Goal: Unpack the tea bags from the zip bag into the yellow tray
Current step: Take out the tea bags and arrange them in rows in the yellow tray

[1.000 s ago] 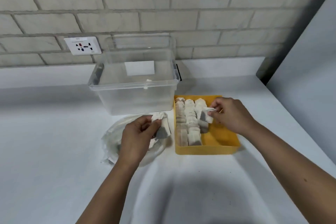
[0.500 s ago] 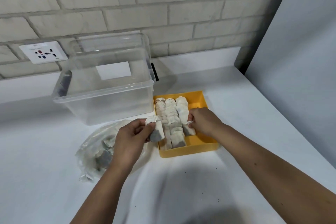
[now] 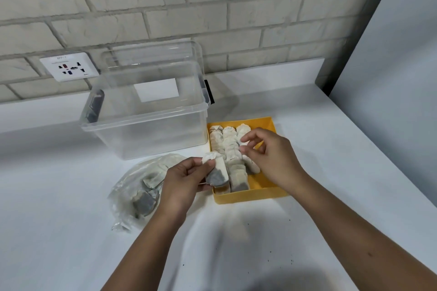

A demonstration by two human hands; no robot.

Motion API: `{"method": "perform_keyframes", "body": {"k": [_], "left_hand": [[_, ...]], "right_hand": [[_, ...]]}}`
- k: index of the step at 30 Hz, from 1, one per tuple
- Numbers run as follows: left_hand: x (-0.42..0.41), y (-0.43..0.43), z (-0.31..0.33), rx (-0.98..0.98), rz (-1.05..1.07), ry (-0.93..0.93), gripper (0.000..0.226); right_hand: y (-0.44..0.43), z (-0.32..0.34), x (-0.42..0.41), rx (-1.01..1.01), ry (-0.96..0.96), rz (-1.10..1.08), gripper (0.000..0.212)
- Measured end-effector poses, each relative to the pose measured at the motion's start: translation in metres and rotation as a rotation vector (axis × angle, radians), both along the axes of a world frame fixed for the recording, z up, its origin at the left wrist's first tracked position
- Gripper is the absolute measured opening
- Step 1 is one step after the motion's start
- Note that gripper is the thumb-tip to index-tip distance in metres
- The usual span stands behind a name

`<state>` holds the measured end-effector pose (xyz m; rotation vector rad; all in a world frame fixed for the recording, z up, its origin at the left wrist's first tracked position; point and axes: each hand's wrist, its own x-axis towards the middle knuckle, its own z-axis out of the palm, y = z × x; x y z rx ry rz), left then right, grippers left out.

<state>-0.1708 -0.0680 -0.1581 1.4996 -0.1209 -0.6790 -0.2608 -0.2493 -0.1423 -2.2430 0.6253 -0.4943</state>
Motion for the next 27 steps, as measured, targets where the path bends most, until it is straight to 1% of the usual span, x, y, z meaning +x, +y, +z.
{"method": "perform_keyframes", "body": {"k": [2,3,6,8,12,15,18,21,23,24,27], "left_hand": [[-0.004,-0.003,0.001,-0.002,-0.014,-0.002,0.014],[-0.006,-0.005,0.002,-0.006,-0.025,0.001,0.016],[-0.013,-0.008,0.006,-0.034,-0.060,0.028,0.014],[-0.016,-0.008,0.008,-0.043,-0.078,0.039,0.015],[-0.018,-0.006,0.009,-0.066,-0.089,0.111,0.016],[-0.019,-0.005,0.008,-0.074,-0.103,0.147,0.016],[-0.019,-0.004,0.007,-0.058,-0.105,0.140,0.013],[-0.014,-0.001,0.005,-0.032,-0.064,0.087,0.008],[-0.009,0.003,0.004,-0.015,-0.042,0.033,0.007],[-0.007,0.004,0.003,-0.009,-0.036,0.014,0.007],[-0.004,0.005,0.000,-0.003,-0.017,0.002,0.007]], "right_hand": [[0.019,0.010,-0.008,0.214,-0.086,0.052,0.011],[0.025,0.011,-0.010,0.260,-0.095,0.074,0.011],[0.035,0.008,-0.013,0.299,-0.105,0.059,0.013],[0.036,0.002,-0.013,0.327,-0.123,0.029,0.011],[0.034,-0.005,-0.013,0.450,-0.152,-0.008,0.007],[0.031,-0.007,-0.013,0.493,-0.140,-0.047,0.007],[0.022,-0.005,-0.013,0.429,-0.146,-0.066,0.007],[-0.003,-0.001,-0.013,0.207,-0.131,-0.154,0.007],[-0.019,-0.001,-0.014,0.046,-0.048,-0.173,0.008],[-0.024,-0.004,-0.015,0.001,-0.006,-0.161,0.008],[-0.025,-0.023,-0.011,-0.047,0.165,-0.095,0.008]]}}
